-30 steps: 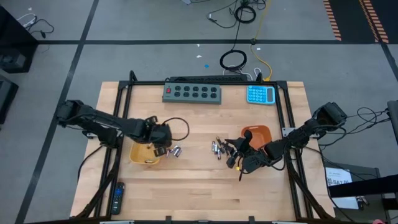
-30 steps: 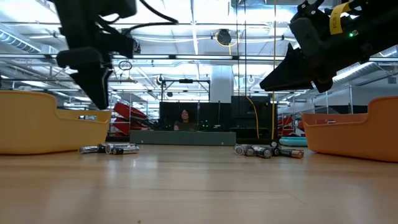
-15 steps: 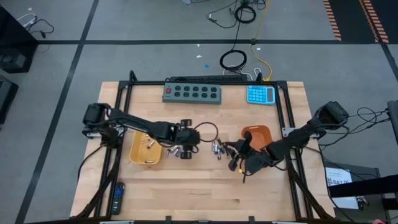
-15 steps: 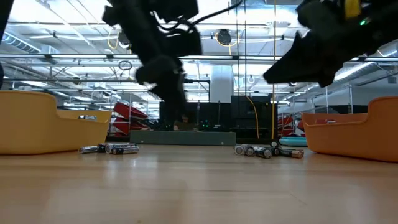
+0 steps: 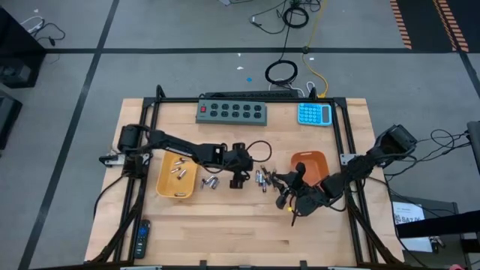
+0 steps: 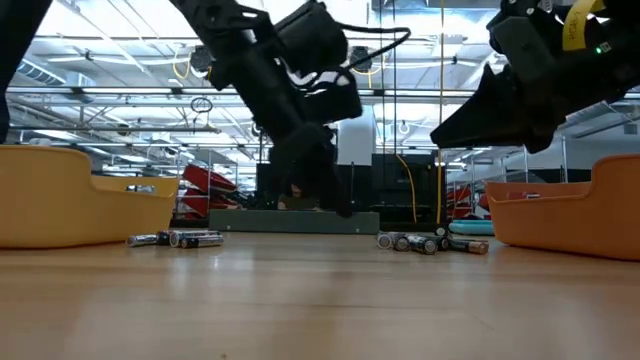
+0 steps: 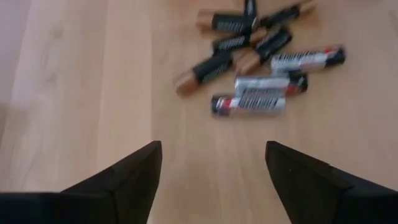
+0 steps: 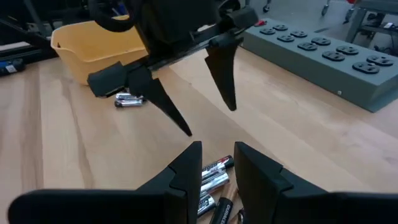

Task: Sort batteries
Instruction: Put the silver battery into the yellow bin

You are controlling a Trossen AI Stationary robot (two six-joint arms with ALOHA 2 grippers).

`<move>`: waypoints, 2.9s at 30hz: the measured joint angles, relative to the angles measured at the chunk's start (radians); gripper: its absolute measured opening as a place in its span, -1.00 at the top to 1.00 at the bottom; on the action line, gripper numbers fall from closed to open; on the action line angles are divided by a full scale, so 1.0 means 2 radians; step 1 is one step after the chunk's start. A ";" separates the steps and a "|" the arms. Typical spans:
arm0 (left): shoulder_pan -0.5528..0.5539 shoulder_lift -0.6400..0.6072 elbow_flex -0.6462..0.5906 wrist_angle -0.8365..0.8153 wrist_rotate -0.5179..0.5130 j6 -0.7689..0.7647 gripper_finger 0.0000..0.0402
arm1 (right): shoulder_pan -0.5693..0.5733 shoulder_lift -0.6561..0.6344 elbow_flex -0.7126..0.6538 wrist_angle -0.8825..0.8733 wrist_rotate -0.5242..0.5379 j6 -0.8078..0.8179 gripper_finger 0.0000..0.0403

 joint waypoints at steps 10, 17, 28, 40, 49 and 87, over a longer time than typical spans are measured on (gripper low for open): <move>-0.004 0.046 0.052 -0.004 0.057 -0.013 -0.51 | 0.021 0.003 0.000 -0.003 0.008 0.015 0.58; -0.004 0.053 0.057 -0.006 0.059 0.012 -0.51 | 0.024 0.006 0.000 -0.004 0.014 0.018 0.58; 0.001 0.054 0.057 0.000 0.043 0.035 -0.69 | 0.020 0.027 0.000 0.001 0.022 0.022 0.58; 0.003 0.073 0.083 -0.011 0.051 0.026 -0.70 | 0.020 0.043 0.000 0.005 0.022 0.022 0.58; 0.007 0.091 0.085 -0.015 0.054 0.027 -0.70 | 0.021 0.043 0.000 0.006 0.022 0.022 0.58; -0.047 -0.058 0.077 -0.318 -0.045 -0.163 -0.08 | -0.029 0.034 0.000 0.063 -0.078 -0.148 0.58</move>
